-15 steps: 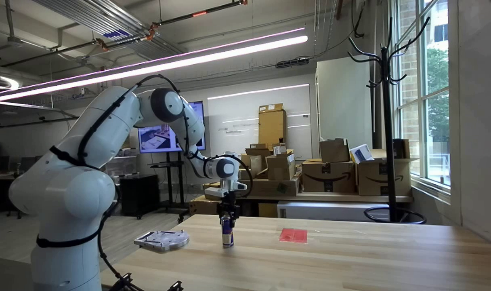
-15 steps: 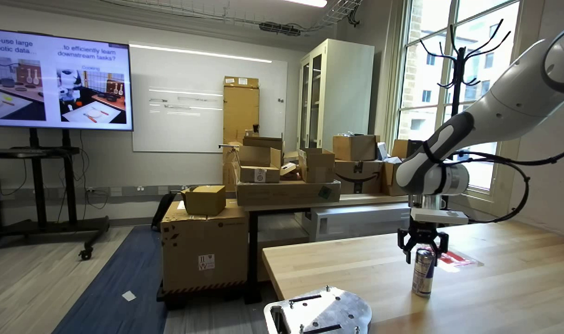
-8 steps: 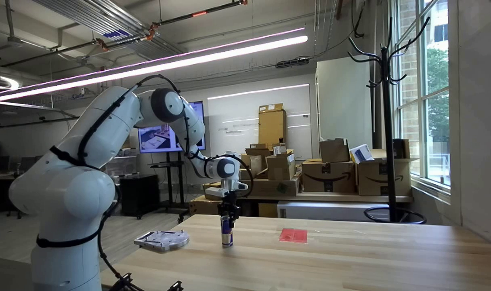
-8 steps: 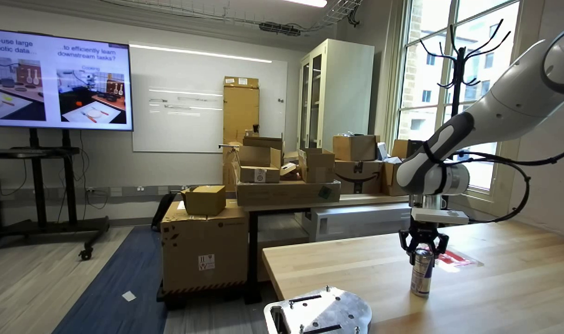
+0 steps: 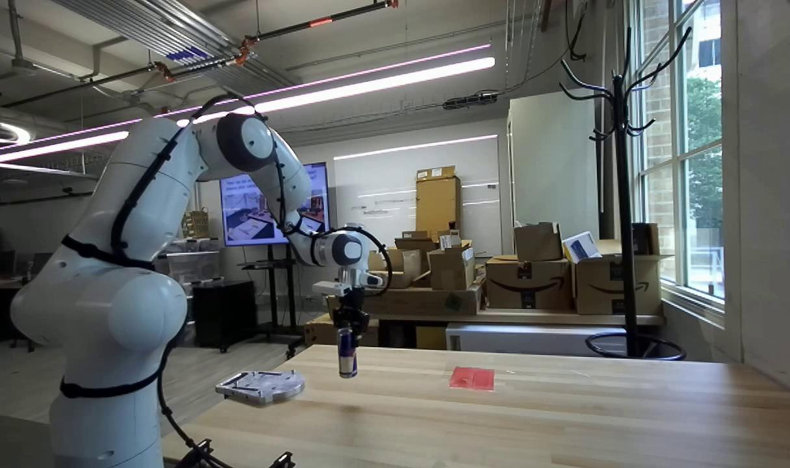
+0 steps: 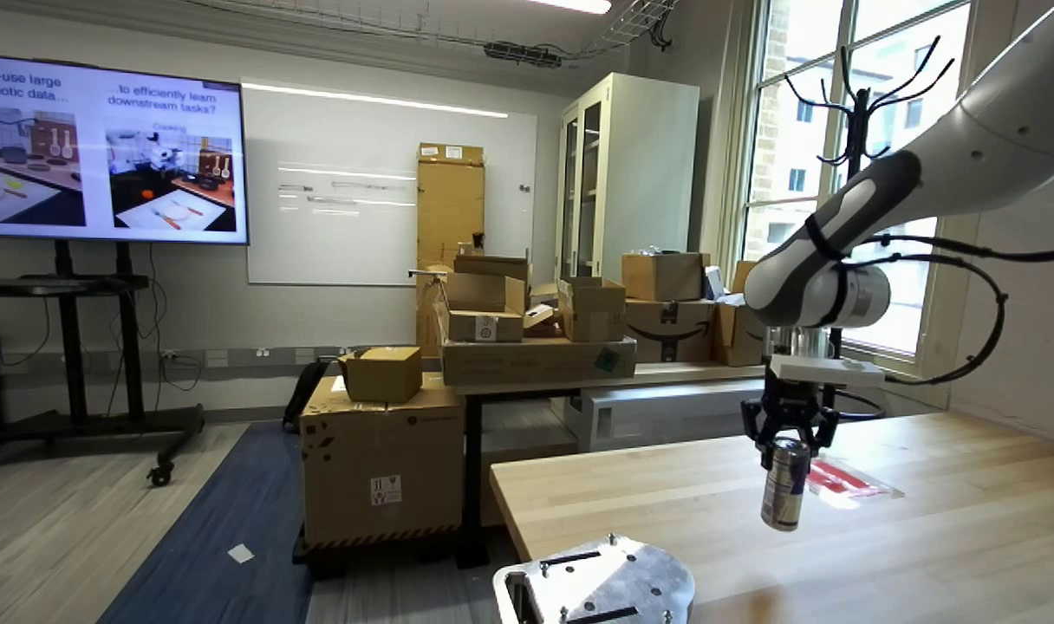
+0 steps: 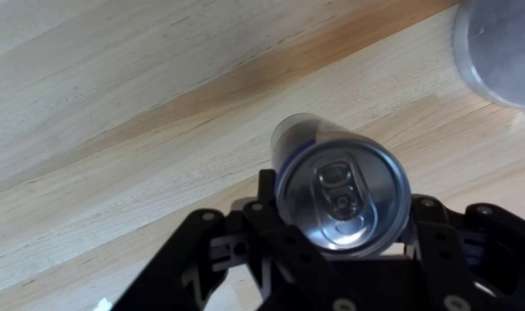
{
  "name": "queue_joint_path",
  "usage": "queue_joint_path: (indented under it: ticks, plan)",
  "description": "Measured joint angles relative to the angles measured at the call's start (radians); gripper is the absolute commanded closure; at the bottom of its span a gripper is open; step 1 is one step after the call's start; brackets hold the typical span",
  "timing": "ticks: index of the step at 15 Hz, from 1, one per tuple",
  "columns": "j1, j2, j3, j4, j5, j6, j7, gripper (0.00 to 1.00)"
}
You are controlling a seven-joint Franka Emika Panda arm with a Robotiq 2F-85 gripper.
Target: Move the can on the table
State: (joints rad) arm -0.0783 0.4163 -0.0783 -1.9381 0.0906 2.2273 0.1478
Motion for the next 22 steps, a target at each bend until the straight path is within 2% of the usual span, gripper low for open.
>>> queue_joint_path:
  ticks: [6, 10, 16, 22]
  plan:
    - [0.109, -0.238, 0.063, -0.133, -0.006, -0.086, 0.01, 0.67]
    - [0.171, -0.294, 0.12, -0.157, -0.006, -0.115, 0.019, 0.67]
    - [0.236, -0.231, 0.176, -0.116, -0.011, -0.117, 0.029, 0.67]
    - [0.279, -0.06, 0.183, 0.049, -0.055, -0.117, 0.043, 0.67]
